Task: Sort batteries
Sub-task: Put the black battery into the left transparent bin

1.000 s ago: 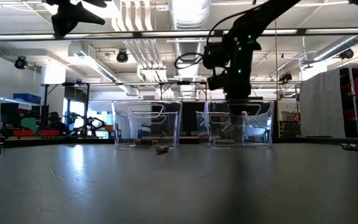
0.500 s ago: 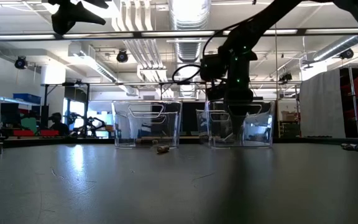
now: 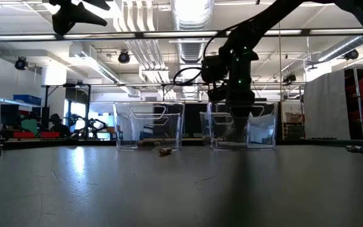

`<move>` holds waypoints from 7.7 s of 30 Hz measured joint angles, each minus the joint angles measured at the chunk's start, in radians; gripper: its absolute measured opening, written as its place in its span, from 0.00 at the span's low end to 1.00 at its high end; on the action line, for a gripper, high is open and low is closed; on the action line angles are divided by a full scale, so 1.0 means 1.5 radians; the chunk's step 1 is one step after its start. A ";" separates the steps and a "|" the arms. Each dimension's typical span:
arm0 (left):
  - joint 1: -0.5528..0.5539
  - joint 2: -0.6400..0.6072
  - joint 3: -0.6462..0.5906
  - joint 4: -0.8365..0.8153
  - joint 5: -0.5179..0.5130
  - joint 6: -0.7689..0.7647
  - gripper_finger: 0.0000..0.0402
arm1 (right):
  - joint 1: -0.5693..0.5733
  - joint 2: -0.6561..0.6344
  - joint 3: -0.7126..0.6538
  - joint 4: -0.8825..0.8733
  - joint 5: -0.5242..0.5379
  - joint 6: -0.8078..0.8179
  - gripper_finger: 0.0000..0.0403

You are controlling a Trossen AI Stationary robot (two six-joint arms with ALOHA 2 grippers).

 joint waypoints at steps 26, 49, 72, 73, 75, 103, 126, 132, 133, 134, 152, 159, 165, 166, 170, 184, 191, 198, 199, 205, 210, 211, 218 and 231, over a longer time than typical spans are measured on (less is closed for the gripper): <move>0.000 -0.002 -0.001 -0.003 0.008 0.114 0.38 | 0.456 -0.149 0.010 0.287 0.294 0.401 0.18; 0.000 -0.010 -0.003 -0.152 0.031 0.308 0.38 | 0.536 0.177 0.047 0.436 0.527 0.813 0.50; 0.000 -0.015 -0.003 -0.182 0.031 0.295 0.38 | 0.471 0.189 0.039 0.406 0.458 0.843 0.30; 0.000 -0.015 -0.003 -0.182 0.031 0.296 0.38 | 0.471 0.189 0.036 0.407 0.458 0.845 0.29; 0.000 -0.015 -0.003 -0.182 0.031 0.295 0.38 | 0.471 0.189 0.029 0.410 0.451 0.852 0.27; 0.000 -0.071 0.108 -0.200 0.153 0.281 0.38 | 0.475 0.118 0.095 0.407 0.314 0.797 0.06; 0.000 -0.160 0.007 0.167 0.171 0.277 0.38 | 0.379 -0.001 0.389 0.444 0.202 0.396 0.06; 0.000 -0.141 0.002 0.202 0.167 0.276 0.38 | 0.362 0.000 0.412 0.565 0.119 0.357 0.06; 0.000 -0.137 0.002 0.201 0.167 0.276 0.38 | 0.359 0.000 0.412 0.582 0.104 0.357 0.06; 0.000 -0.134 0.001 0.200 0.166 0.276 0.38 | 0.357 0.000 0.412 0.596 0.097 0.359 0.06; 0.002 -0.010 0.001 0.363 0.160 0.300 0.38 | 0.347 0.000 0.412 0.641 0.092 0.351 0.06; 0.014 0.011 0.001 0.398 0.112 0.300 0.38 | 0.347 0.000 0.412 0.641 0.092 0.349 0.06; 0.016 0.013 0.001 0.396 0.146 0.292 0.38 | 0.347 0.000 0.411 0.641 0.089 0.349 0.06; 0.017 0.011 0.001 0.391 0.155 0.294 0.38 | 0.347 0.000 0.411 0.641 0.089 0.349 0.06; 0.031 -0.003 0.010 0.355 0.165 0.295 0.38 | 0.347 0.000 0.411 0.643 0.089 0.351 0.06; 0.055 0.048 0.043 0.363 0.218 0.296 0.38 | 0.347 0.000 0.411 0.646 0.088 0.349 0.06; 0.058 0.031 0.043 0.363 0.218 0.288 0.38 | 0.347 0.000 0.411 0.639 0.088 0.344 0.06; 0.076 0.037 0.043 0.359 0.261 0.243 0.38 | 0.347 0.000 0.410 0.625 0.088 0.343 0.06; 0.077 0.041 0.043 0.359 0.265 0.242 0.38 | 0.347 0.000 0.410 0.625 0.088 0.343 0.06; 0.084 0.045 0.043 0.356 0.272 0.243 0.38 | 0.347 0.000 0.410 0.621 0.073 0.346 0.06; 0.085 0.036 0.043 0.350 0.273 0.241 0.38 | 0.350 0.000 0.410 0.616 0.073 0.346 0.06; 0.085 0.036 0.043 0.345 0.273 0.237 0.38 | 0.350 0.000 0.410 0.613 0.072 0.346 0.06; 0.085 0.037 0.043 0.304 0.272 0.222 0.38 | 0.351 0.000 0.410 0.569 0.072 0.352 0.06; 0.085 0.037 0.043 0.295 0.289 0.230 0.18 | 0.352 0.000 0.410 0.537 0.072 0.353 0.06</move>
